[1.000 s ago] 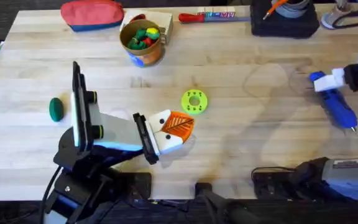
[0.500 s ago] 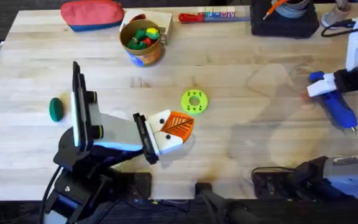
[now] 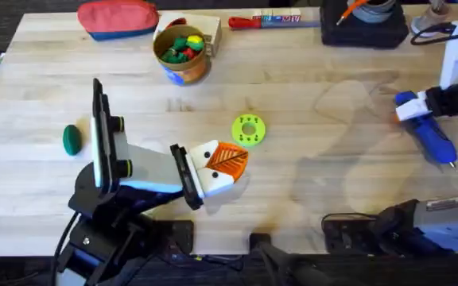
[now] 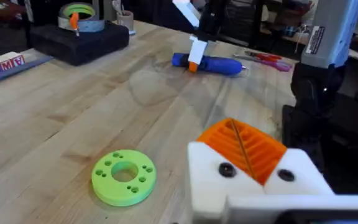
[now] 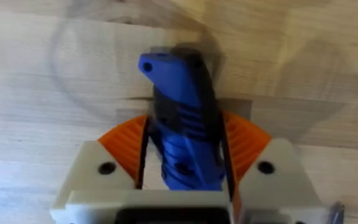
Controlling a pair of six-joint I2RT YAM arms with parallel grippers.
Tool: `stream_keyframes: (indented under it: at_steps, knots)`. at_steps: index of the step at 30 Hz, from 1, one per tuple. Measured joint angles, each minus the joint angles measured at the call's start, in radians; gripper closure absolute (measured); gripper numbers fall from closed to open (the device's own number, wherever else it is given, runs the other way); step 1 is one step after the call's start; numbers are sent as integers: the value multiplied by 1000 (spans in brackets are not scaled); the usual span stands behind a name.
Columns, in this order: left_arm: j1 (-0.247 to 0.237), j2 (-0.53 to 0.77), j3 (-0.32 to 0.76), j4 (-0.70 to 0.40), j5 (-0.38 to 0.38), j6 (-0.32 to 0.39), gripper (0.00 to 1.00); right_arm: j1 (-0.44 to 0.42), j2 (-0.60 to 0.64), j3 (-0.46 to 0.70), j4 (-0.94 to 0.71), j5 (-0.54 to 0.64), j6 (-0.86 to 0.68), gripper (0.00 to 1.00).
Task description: Pick up the gripper from the table and insert it into the empty holder that is missing its gripper. Then pick up a screw, insert it into the mounting hole, and use the screwdriver to tighten it. Finally, clean up the table by picking up the vegetable and placing it into the bucket.
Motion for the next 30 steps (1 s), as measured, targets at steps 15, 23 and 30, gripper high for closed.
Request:
stream_keyframes:
  at_steps: [15, 23, 30]
  knots:
    - [0, 0, 0, 0, 0, 0, 993, 14, -1, 25, -33, 13, -2, 990]
    - [0, 0, 0, 0, 0, 0, 993, 82, -184, 31, -57, 12, 102, 994]
    - [0, 0, 0, 0, 0, 0, 993, 168, -408, 37, -122, 12, 210, 995]
